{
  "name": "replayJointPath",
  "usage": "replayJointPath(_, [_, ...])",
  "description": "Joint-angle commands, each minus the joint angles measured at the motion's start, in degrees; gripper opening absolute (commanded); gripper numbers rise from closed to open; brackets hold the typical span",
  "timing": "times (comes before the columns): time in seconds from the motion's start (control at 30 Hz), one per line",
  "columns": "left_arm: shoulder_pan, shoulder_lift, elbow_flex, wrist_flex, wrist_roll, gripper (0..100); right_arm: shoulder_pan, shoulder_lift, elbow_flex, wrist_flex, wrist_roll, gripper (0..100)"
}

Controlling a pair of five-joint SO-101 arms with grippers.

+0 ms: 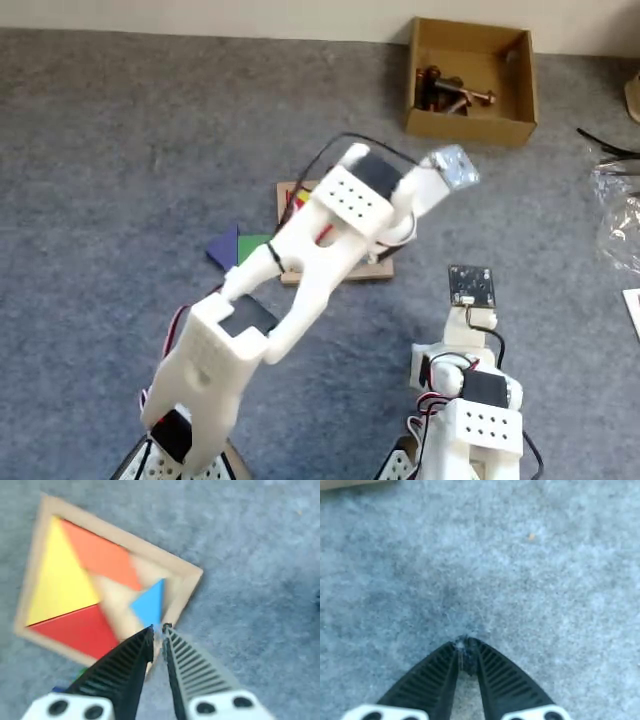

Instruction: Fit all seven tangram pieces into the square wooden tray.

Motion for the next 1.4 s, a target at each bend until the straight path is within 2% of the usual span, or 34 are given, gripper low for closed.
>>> replayJointPath(0.0, [-3.4,-5.8,-2.9,1.1,0.4,5,1.9,0.0,1.8,0.8,-0.2,0.5])
replayJointPath(0.53, [2.7,4.8,0.0,1.8,0.3,5,1.9,0.0,1.8,0.8,-0.3,0.5])
replayJointPath(0.67, [2.9,7.5,0.2,-1.1,0.4,5,1.9,0.0,1.8,0.8,-0.3,0.5])
replayJointPath(0.87, [2.6,10.9,0.0,-5.4,0.4,5,1.9,0.0,1.8,0.8,-0.2,0.5])
replayJointPath(1.07, [-0.7,11.2,0.2,-9.3,0.4,5,1.9,0.0,1.8,0.8,-0.2,0.5])
replayJointPath(1.37, [-4.5,11.2,0.0,-11.6,0.4,5,1.9,0.0,1.8,0.8,-0.2,0.5])
